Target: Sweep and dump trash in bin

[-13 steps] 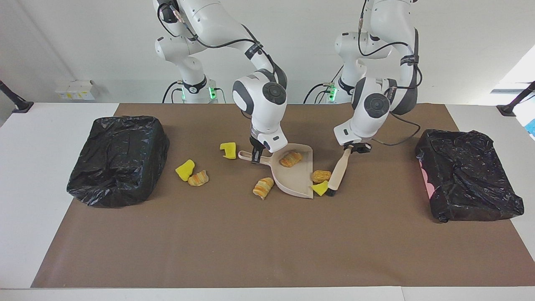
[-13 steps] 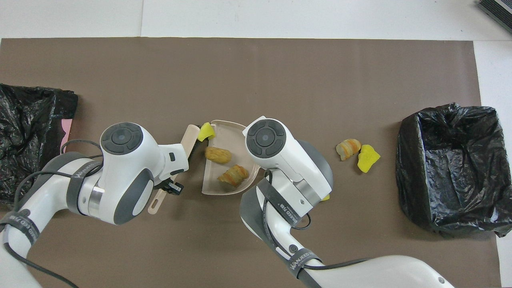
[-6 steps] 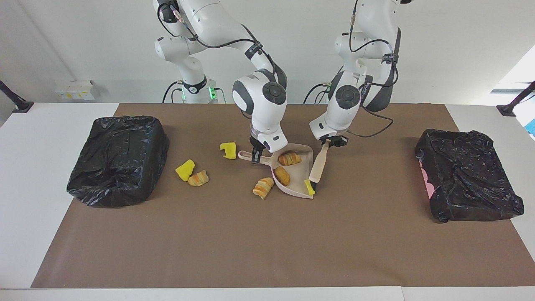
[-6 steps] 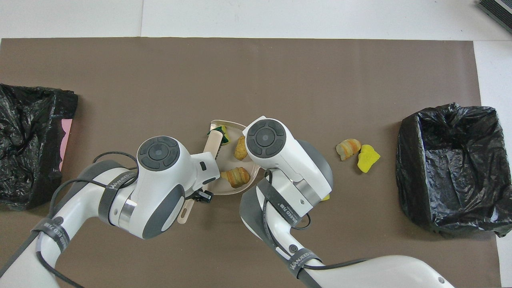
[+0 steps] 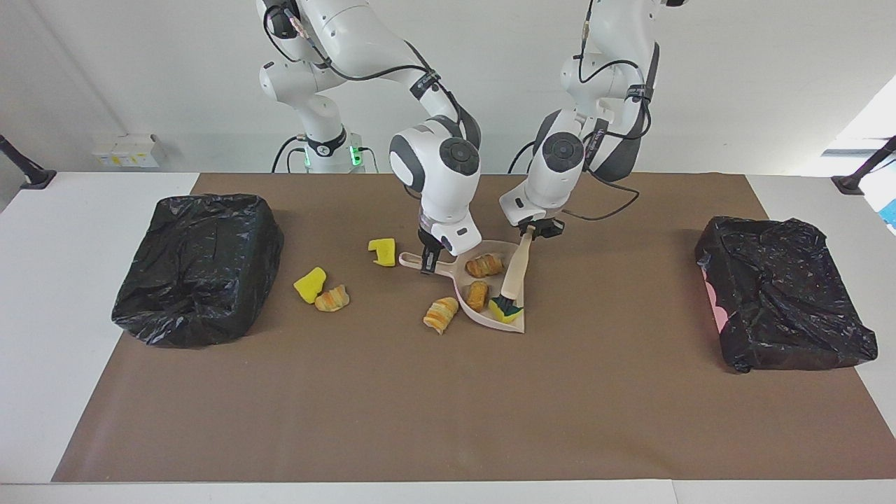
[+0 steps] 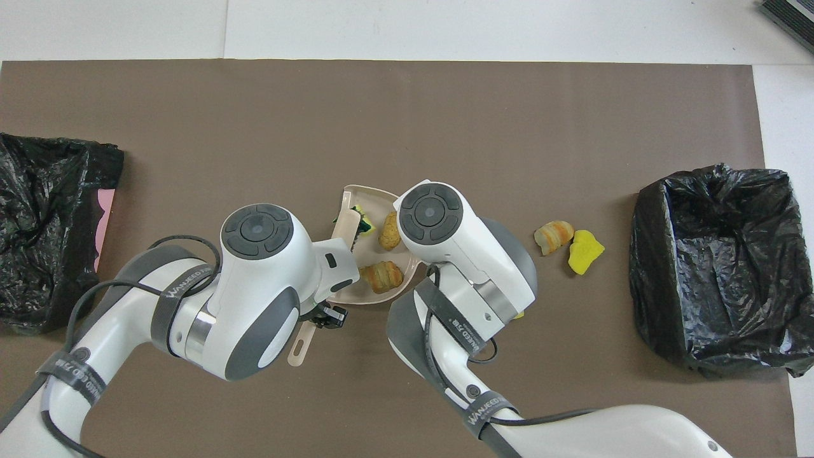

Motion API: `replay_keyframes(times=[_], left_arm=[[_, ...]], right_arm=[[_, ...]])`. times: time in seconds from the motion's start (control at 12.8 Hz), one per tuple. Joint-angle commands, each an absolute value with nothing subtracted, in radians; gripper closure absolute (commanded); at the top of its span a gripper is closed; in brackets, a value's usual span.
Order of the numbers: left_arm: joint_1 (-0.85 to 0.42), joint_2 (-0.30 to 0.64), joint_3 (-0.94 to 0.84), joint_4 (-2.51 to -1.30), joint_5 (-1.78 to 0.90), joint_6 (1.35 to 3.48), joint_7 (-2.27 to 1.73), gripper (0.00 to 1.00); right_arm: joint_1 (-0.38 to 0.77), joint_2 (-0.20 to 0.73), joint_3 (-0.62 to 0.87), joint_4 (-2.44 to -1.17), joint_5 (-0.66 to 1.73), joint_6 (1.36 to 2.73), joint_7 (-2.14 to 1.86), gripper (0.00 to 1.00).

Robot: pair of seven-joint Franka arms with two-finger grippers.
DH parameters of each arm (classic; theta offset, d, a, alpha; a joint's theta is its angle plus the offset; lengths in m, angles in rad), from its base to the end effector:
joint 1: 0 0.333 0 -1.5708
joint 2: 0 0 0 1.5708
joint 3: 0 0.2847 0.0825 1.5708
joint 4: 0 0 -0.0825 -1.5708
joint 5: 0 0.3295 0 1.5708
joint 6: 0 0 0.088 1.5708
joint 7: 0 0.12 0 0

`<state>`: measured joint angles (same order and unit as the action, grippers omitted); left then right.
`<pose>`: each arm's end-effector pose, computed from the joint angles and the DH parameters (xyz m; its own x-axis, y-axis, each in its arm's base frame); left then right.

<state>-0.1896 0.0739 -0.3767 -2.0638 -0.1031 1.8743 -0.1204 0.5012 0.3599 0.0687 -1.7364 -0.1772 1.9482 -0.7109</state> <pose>0.4004 -0.2637 0.3678 0.8807 -0.3897 -0.2693 -0.3821 -0.9204 0.0823 0.4922 0.2955 0.3460 0.2091 0.9577 -0.1978 0.9770 -0.2135 -0.0005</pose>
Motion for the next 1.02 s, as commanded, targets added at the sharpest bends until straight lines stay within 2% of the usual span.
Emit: replay_keyframes(times=[0.0, 0.39, 0.94], left_arm=[[-0.198, 0.048, -0.373, -2.075, -0.118, 1.867, -0.246, 1.00], [-0.212, -0.032, -0.422, -2.184, -0.173, 1.875, -0.262, 1.00], [-0.212, -0.051, -0.486, -2.194, -0.213, 1.864, -0.303, 1.00]], right_arm=[[0.450, 0.308, 0.081, -1.738, -0.187, 1.901, -0.699, 1.00], [0.440, 0.267, 0.081, -1.794, -0.179, 1.900, -0.683, 1.00], [0.482, 0.264, 0.081, -1.870, -0.158, 1.994, -0.552, 1.00]])
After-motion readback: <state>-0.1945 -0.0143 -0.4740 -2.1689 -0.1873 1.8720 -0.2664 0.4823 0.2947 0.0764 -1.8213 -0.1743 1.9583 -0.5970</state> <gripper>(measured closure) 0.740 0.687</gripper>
